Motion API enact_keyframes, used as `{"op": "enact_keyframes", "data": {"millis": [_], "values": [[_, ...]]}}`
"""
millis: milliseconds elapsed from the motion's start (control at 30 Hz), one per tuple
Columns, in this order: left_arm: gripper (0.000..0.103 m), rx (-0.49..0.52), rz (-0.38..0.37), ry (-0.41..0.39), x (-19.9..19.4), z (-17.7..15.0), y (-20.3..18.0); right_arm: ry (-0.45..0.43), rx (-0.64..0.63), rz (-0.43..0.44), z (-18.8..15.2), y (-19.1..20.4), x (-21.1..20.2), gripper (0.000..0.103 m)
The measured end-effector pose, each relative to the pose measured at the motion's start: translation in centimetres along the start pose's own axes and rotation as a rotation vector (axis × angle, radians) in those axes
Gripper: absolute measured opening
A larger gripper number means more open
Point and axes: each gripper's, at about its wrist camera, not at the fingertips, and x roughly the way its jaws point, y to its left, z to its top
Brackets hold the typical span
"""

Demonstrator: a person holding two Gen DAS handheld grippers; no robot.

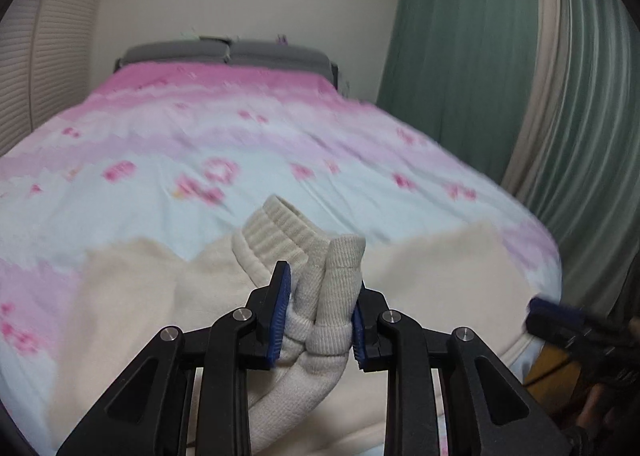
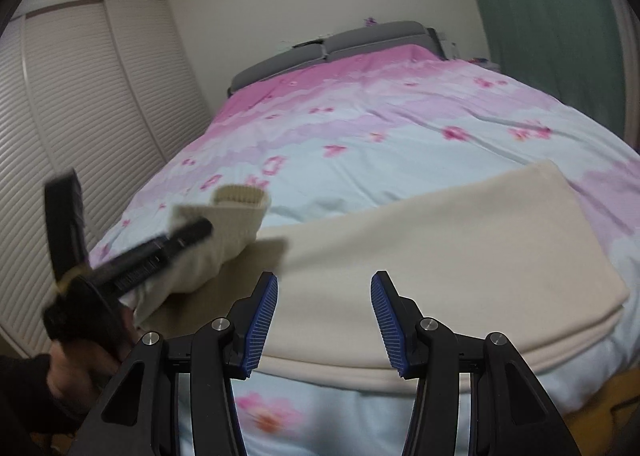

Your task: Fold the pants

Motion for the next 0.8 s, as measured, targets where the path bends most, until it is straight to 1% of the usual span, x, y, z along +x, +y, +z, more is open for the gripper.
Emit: {"op": "enact_keyframes", "data": {"millis": [67,133,200,267,333,400,500,600,633,667,700,733,800], "values": [[0.027,0.02,0.021,0.004,1.5,-0.5,-1.4,-0.003,0.036,-0.004,-0.4,-2.0,-0.3,0.05],[0.027,0.018,0.038,0.002,2.7,-0.2,-2.2,-0.004,0.072,-0.001,-0.9,-3.4,-0.5,0.05],[0.027,0.026,0.043,0.0,3.4,0.3,-2.8,-0.009,0.104,0.005,-1.2,-4.9,-0.6,0.05],[0.027,0.051,0.039,-0.009,3.8,0.6,-4.2,-0.017,0.118,0.003,-1.4,-5.8,-0.8,0.05],[0.027,0.072,0.031,0.0,4.5,-0.6,-5.8,-0.022,0.13,0.002,-1.7,-6.4,-0.9,0.05],[0.027,0.099,0.045,0.028,5.3,-1.8,-7.4,-0.015,0.146,0.004,-1.9,-7.1,-0.6,0.05],[0.029,0.137,0.065,0.087,6.5,-4.0,-8.0,0.029,0.158,0.016,-2.2,-7.7,0.1,0.05],[0.032,0.149,0.065,0.108,5.9,-4.8,-8.0,0.075,0.15,0.03,-2.4,-7.7,0.9,0.05],[0.036,0.146,0.053,0.108,5.3,-4.8,-7.9,0.091,0.15,0.038,-2.4,-7.5,1.3,0.052],[0.059,0.138,0.043,0.111,4.9,-4.8,-7.7,0.104,0.154,0.045,-2.2,-7.3,1.7,0.057],[0.08,0.123,0.044,0.113,4.1,-4.7,-7.4,0.11,0.159,0.051,-2.1,-7.1,2.1,0.058],[0.083,0.113,0.046,0.1,3.2,-4.5,-7.0,0.113,0.166,0.062,-1.8,-6.8,2.4,0.059],[0.083,0.116,0.043,0.087,1.8,-4.1,-6.4,0.113,0.185,0.096,-1.3,-5.8,2.8,0.061]]}}
